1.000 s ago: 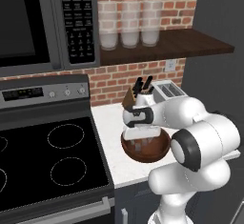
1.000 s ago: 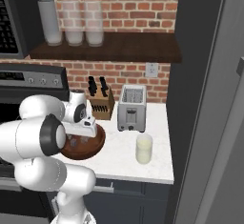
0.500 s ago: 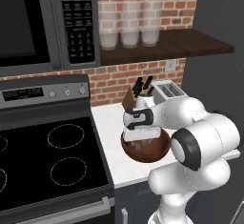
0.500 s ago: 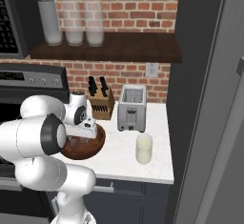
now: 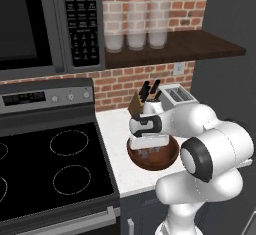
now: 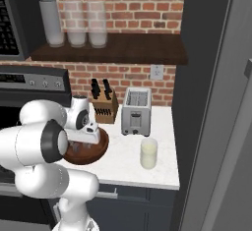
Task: Grab a lemon wedge from the fridge and one ice cube from the ice bowl, and put them in the glass of lemonade.
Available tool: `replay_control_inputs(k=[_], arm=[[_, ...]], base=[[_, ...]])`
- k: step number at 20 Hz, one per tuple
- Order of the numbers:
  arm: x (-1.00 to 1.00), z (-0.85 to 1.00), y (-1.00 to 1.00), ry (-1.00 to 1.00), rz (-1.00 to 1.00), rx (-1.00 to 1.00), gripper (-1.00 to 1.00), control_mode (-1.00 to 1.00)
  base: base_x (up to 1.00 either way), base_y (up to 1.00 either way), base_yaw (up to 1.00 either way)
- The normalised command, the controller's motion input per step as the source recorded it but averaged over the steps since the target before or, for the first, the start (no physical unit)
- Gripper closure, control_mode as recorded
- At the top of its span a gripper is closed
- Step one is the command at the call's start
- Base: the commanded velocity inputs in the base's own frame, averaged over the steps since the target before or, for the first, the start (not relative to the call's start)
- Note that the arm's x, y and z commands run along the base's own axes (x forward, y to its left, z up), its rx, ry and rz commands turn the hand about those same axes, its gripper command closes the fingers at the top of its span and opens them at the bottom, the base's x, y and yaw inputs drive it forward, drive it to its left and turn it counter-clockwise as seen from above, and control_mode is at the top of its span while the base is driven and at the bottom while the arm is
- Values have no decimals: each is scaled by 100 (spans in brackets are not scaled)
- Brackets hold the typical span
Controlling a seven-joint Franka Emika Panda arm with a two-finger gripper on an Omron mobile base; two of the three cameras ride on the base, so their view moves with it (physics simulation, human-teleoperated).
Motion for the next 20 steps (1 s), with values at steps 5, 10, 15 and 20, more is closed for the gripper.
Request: replay_control_inputs(k=[5, 10, 15, 20], arm=[[-6, -11, 0, 0, 0, 0, -100, -100], [0, -17, -1, 0, 0, 0, -100, -100], [0, -4, -8, 0, 0, 0, -100, -100], [-5, 0, -4, 0, 0, 0, -100, -100]], base=[[0, 0, 0], [0, 0, 0], [0, 0, 0], [0, 0, 0]])
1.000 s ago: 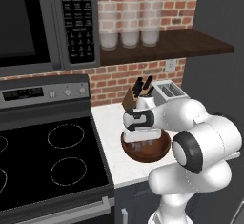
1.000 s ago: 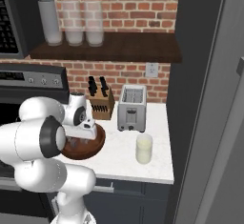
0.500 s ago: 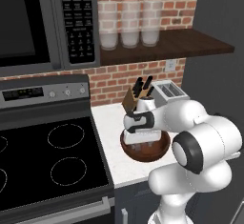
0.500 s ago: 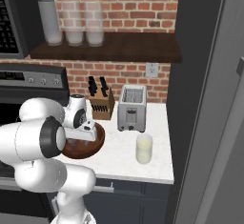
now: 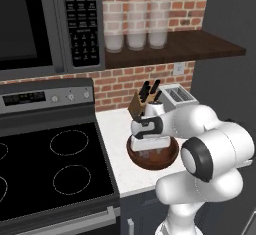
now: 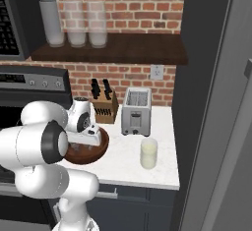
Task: Grab a lemon wedge from the fridge and one ice cube from the ice bowl, and put them in the glass of lemonade.
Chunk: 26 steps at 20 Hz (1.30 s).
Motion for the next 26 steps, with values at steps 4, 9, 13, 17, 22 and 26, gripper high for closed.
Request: replay_control_inputs(k=[4, 9, 13, 17, 22, 26], arm=[[-5, 0, -3, 0, 0, 0, -100, -100], [-5, 0, -14, -4, 0, 3, -100, -100], [0, 0, -16, 0, 0, 2, -100, -100], [-3, -4, -1, 0, 0, 0, -100, -100], [0, -1, 0, 0, 0, 0, -100, -100], [-7, 0, 0, 0, 0, 0, -100, -100]], base=[[0, 0, 0], [0, 0, 0], [0, 0, 0], [0, 0, 0], [0, 0, 0], [0, 0, 0]])
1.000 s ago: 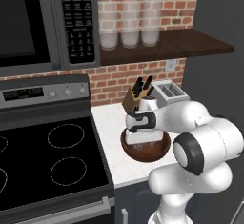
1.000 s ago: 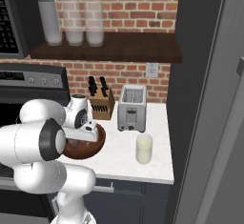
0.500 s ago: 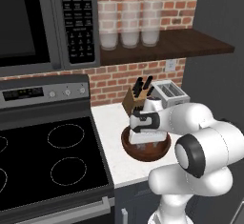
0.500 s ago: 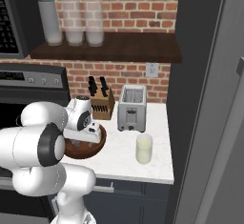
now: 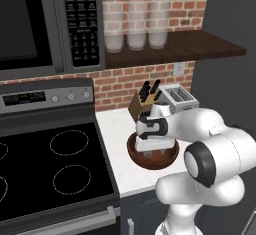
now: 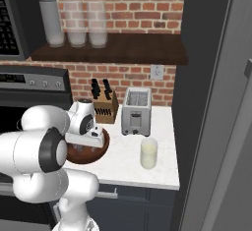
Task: Grab a lemon wedge from the fridge and one ice cube from the ice bowl, and put them in the glass of lemonade.
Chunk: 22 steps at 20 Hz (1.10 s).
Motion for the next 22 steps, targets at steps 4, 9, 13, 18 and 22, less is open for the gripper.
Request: replay_control_inputs(k=[4, 9, 13, 18, 22], arm=[[-15, 0, 0, 0, 0, 0, -100, -100], [-3, 0, 0, 0, 0, 0, -100, -100], [0, 0, 0, 0, 0, 0, 100, -100], [0, 0, 0, 1, 0, 0, 100, -100], [0, 0, 0, 4, 0, 0, 100, -100]], base=[[0, 0, 0], [0, 0, 0], [0, 0, 0], [0, 0, 0], [0, 0, 0]])
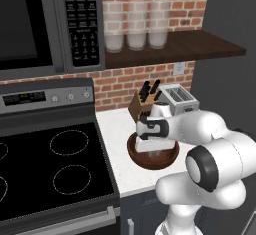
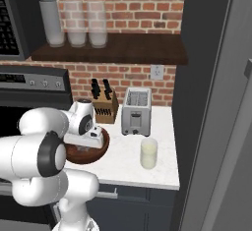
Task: Grab a lemon wedge from the fridge and one ice cube from the ice bowl, and put them in the glass of lemonade.
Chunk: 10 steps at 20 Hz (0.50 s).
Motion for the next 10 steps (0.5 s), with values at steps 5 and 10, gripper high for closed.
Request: replay_control_inputs(k=[5, 10], arm=[[0, 0, 0, 1, 0, 0, 100, -100], [-25, 23, 0, -1, 0, 0, 100, -100]], base=[[0, 0, 0], [0, 0, 0]])
